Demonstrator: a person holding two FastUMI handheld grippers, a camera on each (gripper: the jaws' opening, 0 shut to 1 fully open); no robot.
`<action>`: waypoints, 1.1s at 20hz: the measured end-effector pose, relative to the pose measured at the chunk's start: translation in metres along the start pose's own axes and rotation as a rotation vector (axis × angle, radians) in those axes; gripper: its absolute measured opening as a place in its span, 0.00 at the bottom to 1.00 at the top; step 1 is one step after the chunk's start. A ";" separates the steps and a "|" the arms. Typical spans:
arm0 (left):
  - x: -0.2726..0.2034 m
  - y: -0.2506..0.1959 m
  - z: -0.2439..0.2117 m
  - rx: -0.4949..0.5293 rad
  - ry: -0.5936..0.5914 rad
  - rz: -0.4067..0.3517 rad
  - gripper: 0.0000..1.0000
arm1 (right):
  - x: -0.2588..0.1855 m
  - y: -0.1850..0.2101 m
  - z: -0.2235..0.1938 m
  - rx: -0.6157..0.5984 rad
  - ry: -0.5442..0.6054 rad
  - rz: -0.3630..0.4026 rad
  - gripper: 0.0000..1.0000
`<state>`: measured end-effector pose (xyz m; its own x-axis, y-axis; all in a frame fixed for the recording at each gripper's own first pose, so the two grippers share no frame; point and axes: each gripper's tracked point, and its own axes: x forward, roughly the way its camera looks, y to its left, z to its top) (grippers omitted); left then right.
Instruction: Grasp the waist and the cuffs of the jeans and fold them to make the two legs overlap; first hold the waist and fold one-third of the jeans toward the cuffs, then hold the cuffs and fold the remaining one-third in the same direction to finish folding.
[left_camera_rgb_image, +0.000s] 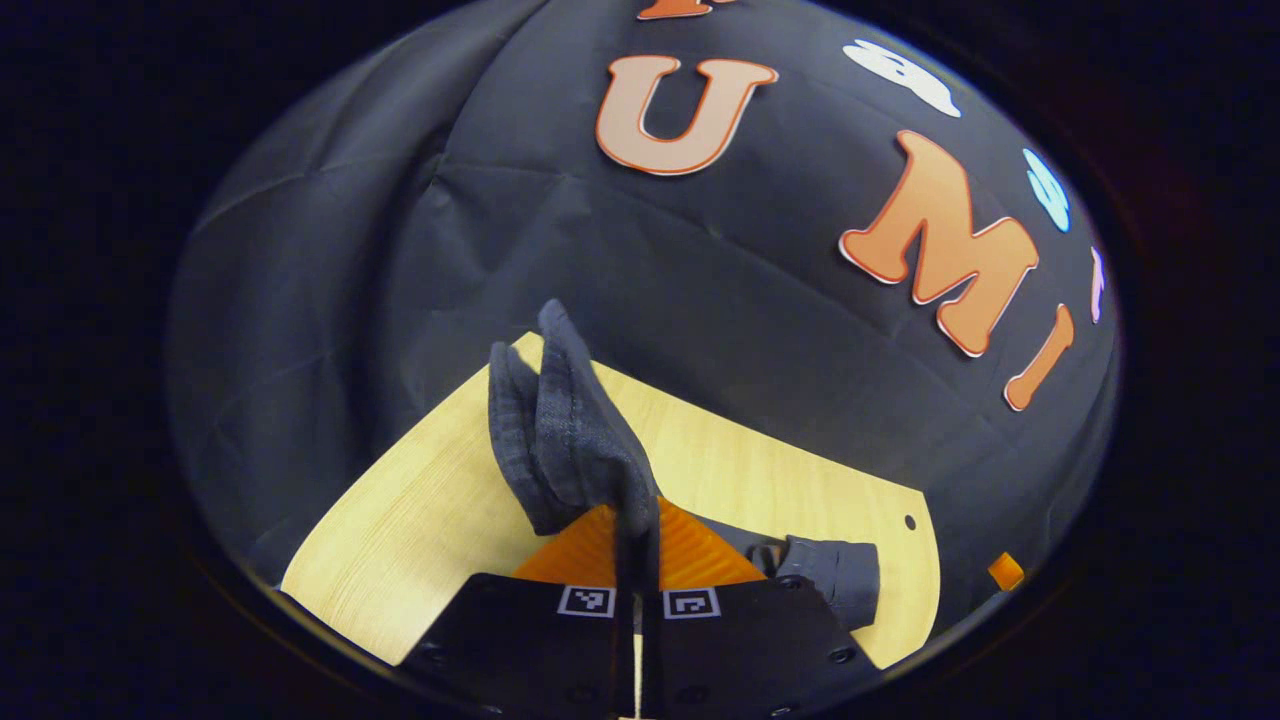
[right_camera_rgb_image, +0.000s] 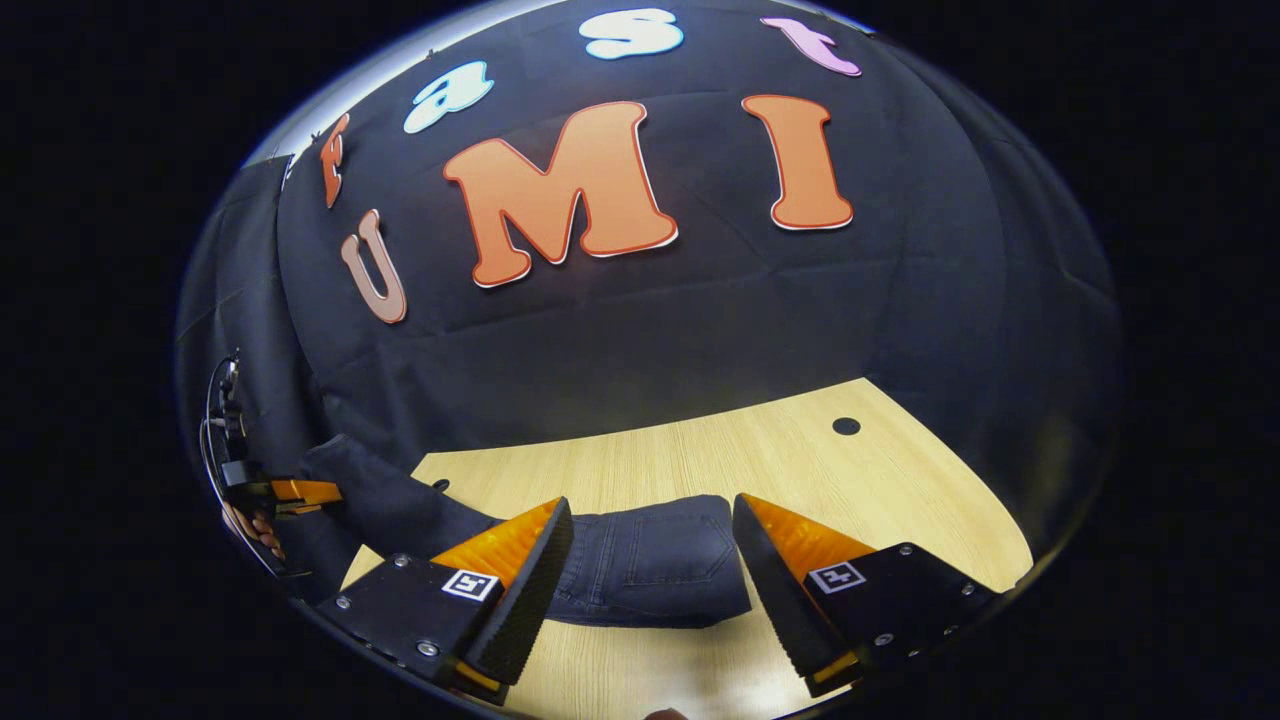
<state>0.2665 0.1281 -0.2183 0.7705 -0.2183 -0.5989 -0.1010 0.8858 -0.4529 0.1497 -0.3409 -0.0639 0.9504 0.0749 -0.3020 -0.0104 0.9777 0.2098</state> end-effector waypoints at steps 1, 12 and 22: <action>-0.005 -0.012 0.000 0.010 0.000 -0.010 0.03 | 0.000 -0.005 0.000 -0.001 -0.001 0.002 0.97; -0.012 -0.162 -0.010 0.196 -0.003 -0.150 0.02 | 0.004 -0.049 0.014 0.036 -0.011 0.028 0.97; 0.016 -0.273 -0.098 0.446 0.160 -0.276 0.03 | 0.013 -0.070 0.008 0.030 0.021 0.062 0.97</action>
<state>0.2445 -0.1569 -0.1687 0.6215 -0.4959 -0.6065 0.3945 0.8669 -0.3047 0.1649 -0.4103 -0.0753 0.9414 0.1398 -0.3069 -0.0595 0.9646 0.2567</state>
